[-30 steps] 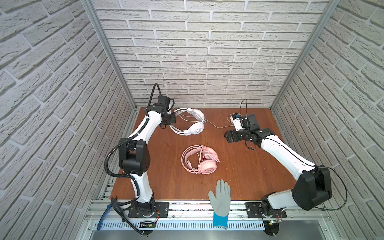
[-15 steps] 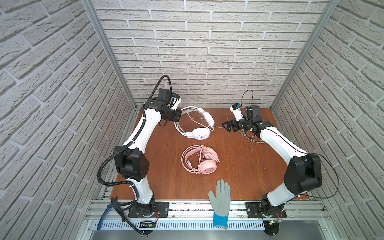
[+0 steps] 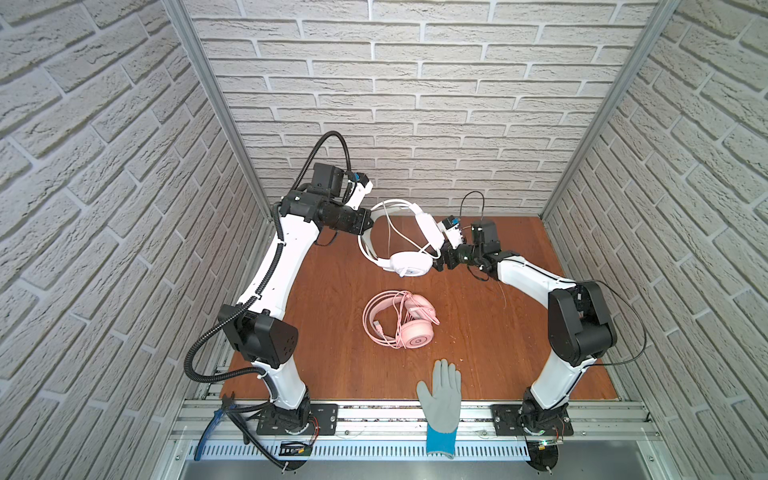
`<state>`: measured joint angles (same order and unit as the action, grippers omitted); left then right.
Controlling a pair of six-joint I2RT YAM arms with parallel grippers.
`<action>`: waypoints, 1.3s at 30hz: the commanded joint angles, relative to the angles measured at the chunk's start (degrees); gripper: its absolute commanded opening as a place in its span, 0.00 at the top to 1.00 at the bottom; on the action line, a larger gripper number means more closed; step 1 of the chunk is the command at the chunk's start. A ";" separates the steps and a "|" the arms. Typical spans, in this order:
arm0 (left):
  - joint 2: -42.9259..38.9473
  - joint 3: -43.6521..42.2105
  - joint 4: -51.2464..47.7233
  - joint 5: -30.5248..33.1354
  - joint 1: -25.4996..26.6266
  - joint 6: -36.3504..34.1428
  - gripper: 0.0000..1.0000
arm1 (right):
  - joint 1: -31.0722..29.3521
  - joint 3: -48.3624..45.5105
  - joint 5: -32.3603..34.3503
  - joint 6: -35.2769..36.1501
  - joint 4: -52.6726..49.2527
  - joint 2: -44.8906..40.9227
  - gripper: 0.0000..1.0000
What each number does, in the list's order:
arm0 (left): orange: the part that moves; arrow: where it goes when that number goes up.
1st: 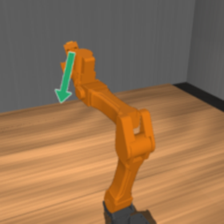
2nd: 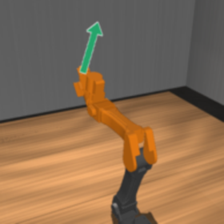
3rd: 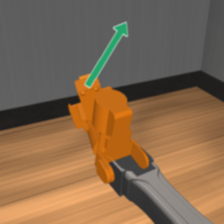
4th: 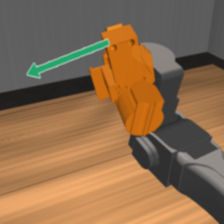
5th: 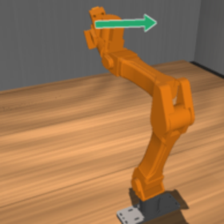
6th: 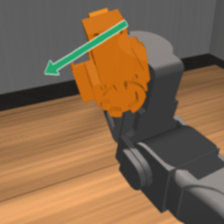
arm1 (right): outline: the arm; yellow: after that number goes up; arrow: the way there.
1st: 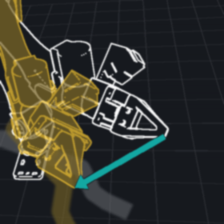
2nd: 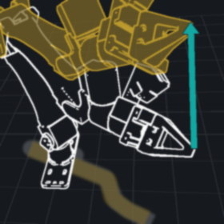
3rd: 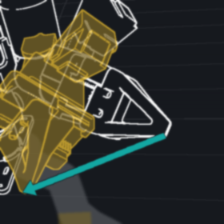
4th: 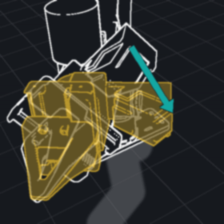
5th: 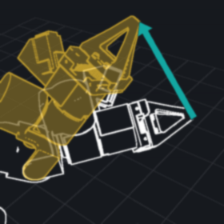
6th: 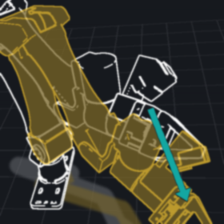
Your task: Wrap the headphones
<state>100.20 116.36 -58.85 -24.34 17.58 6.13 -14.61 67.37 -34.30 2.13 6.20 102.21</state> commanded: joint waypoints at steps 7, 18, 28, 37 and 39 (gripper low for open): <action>-1.40 1.20 1.22 -4.08 2.21 1.84 1.00 | -6.83 -3.31 -1.13 -9.38 31.42 1.22 0.00; -1.85 2.19 1.38 -6.11 3.27 3.51 1.00 | -9.24 4.62 6.01 -17.29 41.15 12.13 0.07; -2.73 0.32 3.08 -5.05 4.41 4.81 1.00 | -10.61 13.15 6.33 -19.65 37.43 20.91 0.16; -3.39 0.18 3.06 -4.97 4.32 4.90 1.00 | -10.32 13.00 8.47 -22.26 37.19 23.43 0.54; -4.07 -0.88 3.04 -4.33 4.24 4.64 1.00 | -9.38 10.51 9.93 -22.48 38.37 21.57 0.74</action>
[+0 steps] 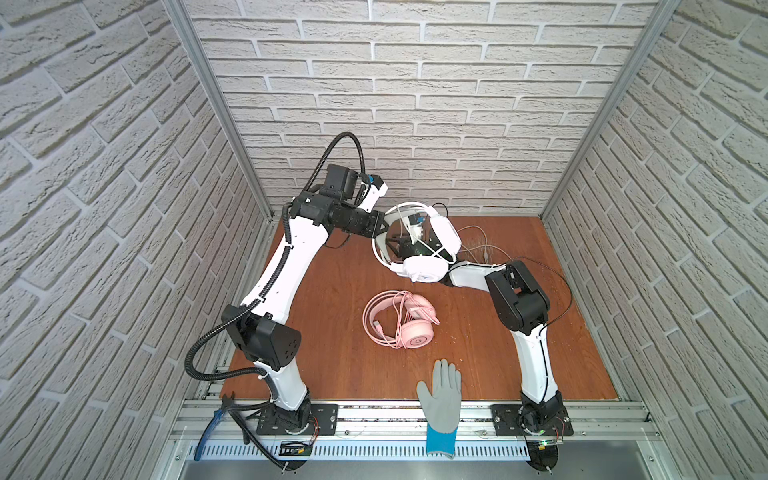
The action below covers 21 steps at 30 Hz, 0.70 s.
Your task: Wrap the headphones
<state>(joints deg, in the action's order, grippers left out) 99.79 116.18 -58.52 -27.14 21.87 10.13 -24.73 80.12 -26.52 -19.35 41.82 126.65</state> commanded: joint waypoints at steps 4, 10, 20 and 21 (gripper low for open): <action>-4.59 -3.00 3.23 -1.26 -0.64 0.86 1.00 | 3.76 -6.14 2.78 -1.83 3.43 -6.92 0.94; -5.73 -5.43 2.77 1.01 -1.02 -0.02 1.00 | 7.51 -8.75 3.98 4.61 -7.60 -14.33 0.94; -6.72 -8.85 0.55 2.57 -1.44 -1.71 1.00 | 11.92 -5.19 12.98 15.29 -37.41 -21.08 0.94; -7.12 -9.58 1.70 1.62 -1.52 -1.16 1.00 | 12.40 -4.75 13.52 15.92 -39.56 -21.31 0.94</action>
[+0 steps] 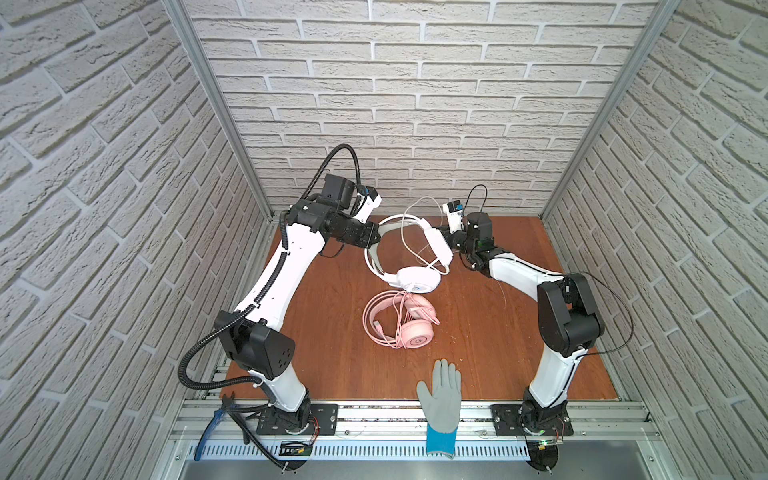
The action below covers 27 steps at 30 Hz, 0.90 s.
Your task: Wrap the headphones
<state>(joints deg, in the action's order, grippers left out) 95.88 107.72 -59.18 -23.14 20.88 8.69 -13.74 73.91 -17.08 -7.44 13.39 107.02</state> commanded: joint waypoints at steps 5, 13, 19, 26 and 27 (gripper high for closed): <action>-5.04 -3.99 8.95 -6.21 -0.95 4.07 1.00 | 1.90 2.73 4.86 7.63 -20.37 -2.19 0.94; -4.75 -6.90 18.27 -7.27 -0.94 10.54 1.00 | 1.81 2.09 -8.32 7.29 -22.34 1.49 0.87; -3.35 -8.62 23.41 -2.14 -0.84 16.48 1.00 | 1.52 -2.82 -12.57 0.77 -11.84 1.57 0.86; -0.66 -10.02 28.06 8.44 -0.80 25.35 1.00 | 0.98 -9.95 -14.03 -1.36 -6.50 -3.44 0.87; -0.18 -10.31 28.88 10.09 -0.79 27.02 1.00 | 0.84 -10.85 -14.03 -1.50 -6.36 -4.17 0.88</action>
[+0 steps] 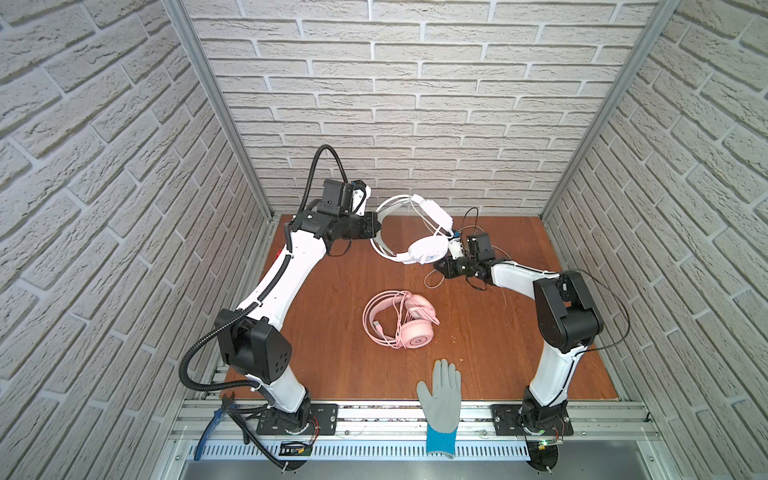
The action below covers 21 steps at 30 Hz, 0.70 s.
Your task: Wrap the headphones
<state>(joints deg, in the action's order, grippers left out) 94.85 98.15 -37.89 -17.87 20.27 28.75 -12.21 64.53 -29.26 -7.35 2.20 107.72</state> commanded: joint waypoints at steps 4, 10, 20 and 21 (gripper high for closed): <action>2.12 -2.01 11.41 10.01 -0.22 12.74 1.00 | -1.61 -4.28 -1.30 -1.38 4.89 -7.60 0.88; 3.74 -4.07 15.06 18.28 -0.24 20.09 1.00 | -3.44 -6.13 0.16 0.98 2.12 -11.14 0.88; 6.23 -2.61 16.76 21.04 0.37 22.22 1.00 | -4.87 -4.76 -0.23 3.21 0.25 -11.95 0.93; 6.38 -2.46 16.49 21.84 0.34 22.30 1.00 | -5.30 -4.90 -0.36 3.90 0.22 -12.37 0.93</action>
<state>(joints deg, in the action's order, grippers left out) 101.34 93.67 -27.35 1.58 20.32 48.86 -16.80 59.07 -28.47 -5.13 1.85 97.25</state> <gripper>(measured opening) 0.076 0.078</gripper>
